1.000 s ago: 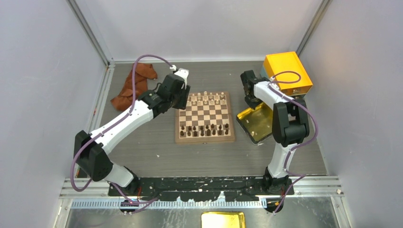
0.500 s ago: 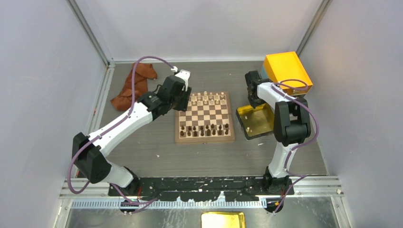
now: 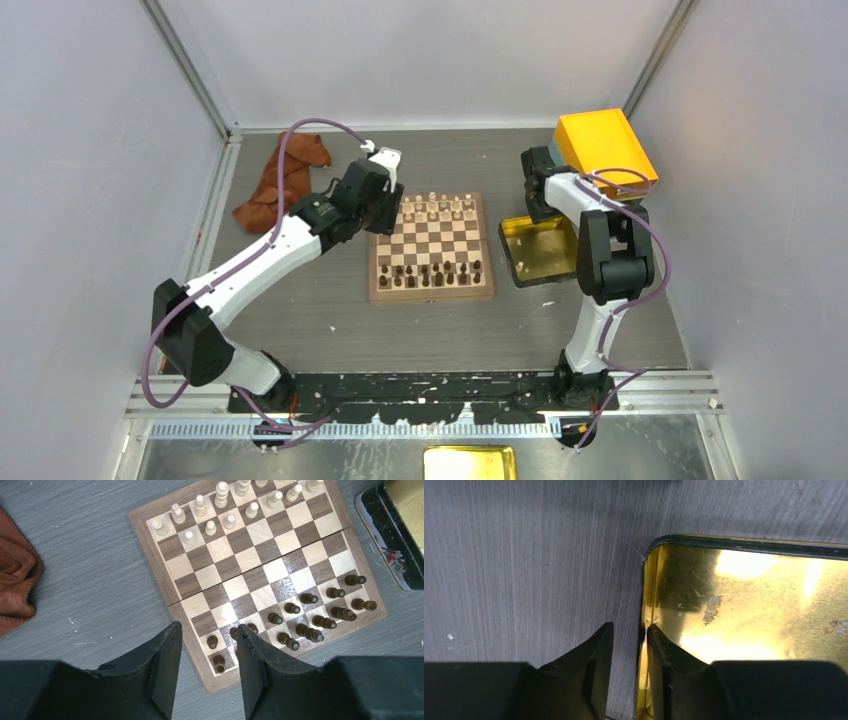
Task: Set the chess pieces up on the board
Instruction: Adjust the storage box at the center of the board.
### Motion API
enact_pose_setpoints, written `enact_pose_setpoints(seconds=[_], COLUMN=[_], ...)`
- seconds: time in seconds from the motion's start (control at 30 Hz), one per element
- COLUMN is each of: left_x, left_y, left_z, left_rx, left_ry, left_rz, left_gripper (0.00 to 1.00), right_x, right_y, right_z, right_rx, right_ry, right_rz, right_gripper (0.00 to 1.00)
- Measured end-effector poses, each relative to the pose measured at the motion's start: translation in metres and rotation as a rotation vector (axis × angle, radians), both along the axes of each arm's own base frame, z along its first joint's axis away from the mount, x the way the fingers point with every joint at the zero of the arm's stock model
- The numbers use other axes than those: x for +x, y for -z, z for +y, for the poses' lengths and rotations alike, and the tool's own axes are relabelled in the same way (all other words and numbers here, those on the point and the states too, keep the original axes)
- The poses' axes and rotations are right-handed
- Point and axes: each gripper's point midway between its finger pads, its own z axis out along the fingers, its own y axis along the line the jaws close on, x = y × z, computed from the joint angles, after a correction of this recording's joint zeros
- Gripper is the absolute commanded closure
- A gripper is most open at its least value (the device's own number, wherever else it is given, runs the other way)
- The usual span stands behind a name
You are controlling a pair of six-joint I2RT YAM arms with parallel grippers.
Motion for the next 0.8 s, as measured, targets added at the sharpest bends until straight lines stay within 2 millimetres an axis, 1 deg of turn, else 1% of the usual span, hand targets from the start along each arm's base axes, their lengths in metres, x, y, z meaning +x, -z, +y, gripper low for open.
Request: enact_pose_setpoints(seconds=[0.1,0.3,0.43,0.63,0.73,0.8], left_x=[0.000,0.000,0.000,-0.004,-0.004,-0.005], left_y=[0.000,0.000,0.000,0.000,-0.003,-0.006], left_z=[0.000,0.000,0.000,0.001,0.001,0.001], left_rx=[0.000,-0.001,-0.001,-0.007,-0.016,-0.025], left_ry=[0.000,0.001,0.001,0.002,0.004,0.005], left_rz=[0.000,0.000,0.001,0.003,-0.003,-0.008], left_gripper=[0.54,0.54,0.54,0.54,0.54,0.54], right_x=[0.005,0.019,0.022,0.017,0.009,0.001], right_y=[-0.004,-0.021,-0.026,-0.032,-0.044,-0.058], right_z=[0.000,0.002,0.001,0.003,0.007,0.013], right_rx=[-0.011,-0.034,-0.049,-0.070,-0.093,-0.108], right_ry=[-0.029,-0.086,-0.105,-0.144,-0.191,-0.249], right_rz=[-0.010,-0.037,-0.037,-0.015,-0.003,-0.004], right_gripper=[0.56,0.55,0.55,0.56,0.57,0.58])
